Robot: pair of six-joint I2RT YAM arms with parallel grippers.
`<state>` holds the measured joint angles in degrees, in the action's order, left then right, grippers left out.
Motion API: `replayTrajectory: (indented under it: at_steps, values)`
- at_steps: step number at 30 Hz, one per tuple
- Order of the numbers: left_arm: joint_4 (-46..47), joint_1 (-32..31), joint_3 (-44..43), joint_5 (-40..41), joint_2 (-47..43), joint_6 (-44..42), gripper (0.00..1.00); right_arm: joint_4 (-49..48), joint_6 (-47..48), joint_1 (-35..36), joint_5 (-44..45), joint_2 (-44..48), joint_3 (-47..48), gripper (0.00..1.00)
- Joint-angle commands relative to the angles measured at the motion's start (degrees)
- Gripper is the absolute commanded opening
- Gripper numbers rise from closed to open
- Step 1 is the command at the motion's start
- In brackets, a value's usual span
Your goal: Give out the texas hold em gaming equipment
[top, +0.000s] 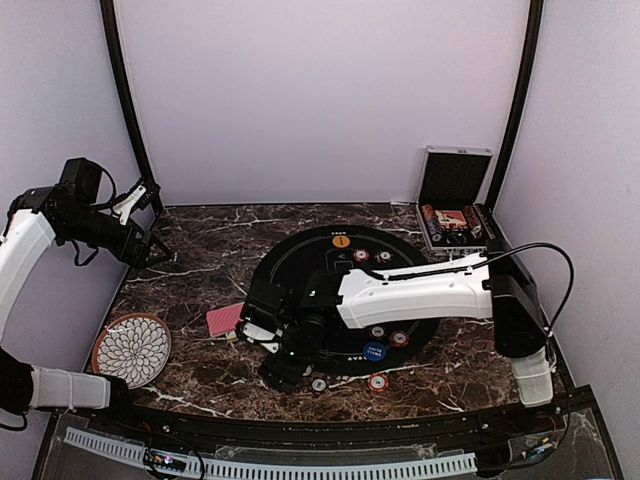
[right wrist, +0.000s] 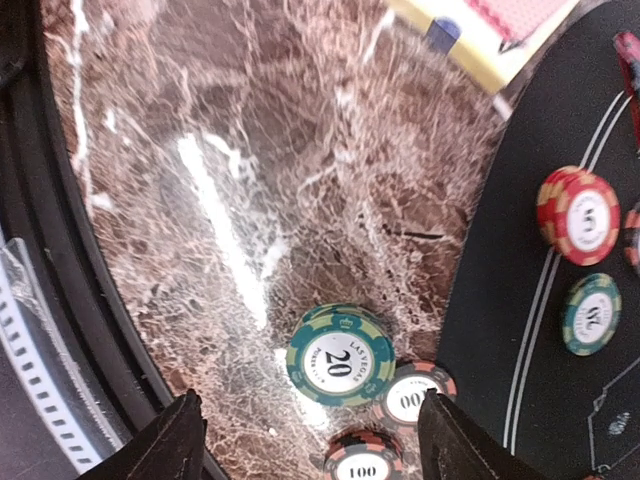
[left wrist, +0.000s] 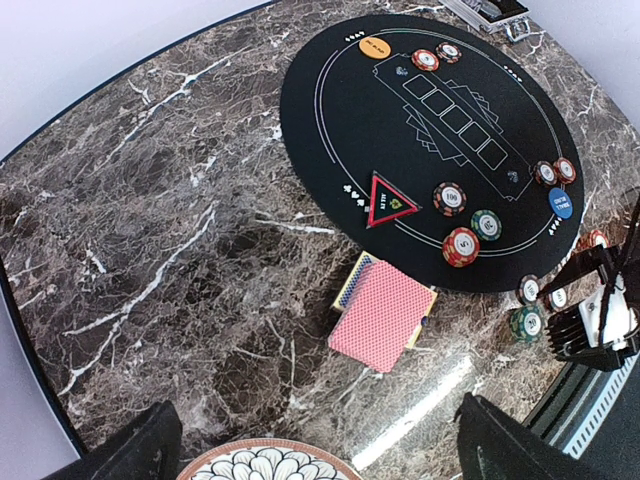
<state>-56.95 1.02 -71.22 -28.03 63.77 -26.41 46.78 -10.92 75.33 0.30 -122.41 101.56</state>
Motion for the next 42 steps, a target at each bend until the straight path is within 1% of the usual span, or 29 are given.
replayTrajectory:
  at_steps: [1,9,13,19,26,28,30,36,42]
  values:
    - [-1.9,0.2,-0.9,-1.1,-1.1,-0.7,0.99,0.6,1.6,0.3,0.0,-2.1,2.1,0.75]
    - [-1.9,0.2,-0.8,-0.9,-1.2,-0.7,0.99,0.4,2.5,0.3,0.0,-4.7,3.2,0.76]
    - [-1.7,0.2,-0.7,-0.8,-1.1,-0.8,0.99,0.4,2.7,0.4,0.0,-5.7,3.7,0.73]
    - [-1.5,0.2,-0.4,-0.7,-1.0,-0.7,0.99,0.6,2.8,0.4,0.5,-6.3,4.2,0.65]
    - [-1.3,0.2,-0.3,-0.6,-1.0,-0.8,0.99,0.3,2.7,0.4,1.2,-6.5,4.2,0.49]
    - [-1.3,0.2,-0.3,-0.5,-1.0,-0.7,0.99,0.4,2.6,0.4,1.5,-6.7,4.2,0.47]
    - [-1.3,0.2,-0.2,-0.5,-1.1,-0.7,0.99,0.6,2.7,0.4,2.0,-7.0,4.3,0.48]
    - [-1.2,0.1,-0.1,-0.4,-1.3,-0.7,0.99,0.7,2.6,0.4,3.7,-6.7,4.5,0.56]
    - [-1.2,0.2,-0.1,-0.5,-1.3,-0.7,0.99,0.7,2.6,0.5,4.2,-6.8,4.8,0.56]
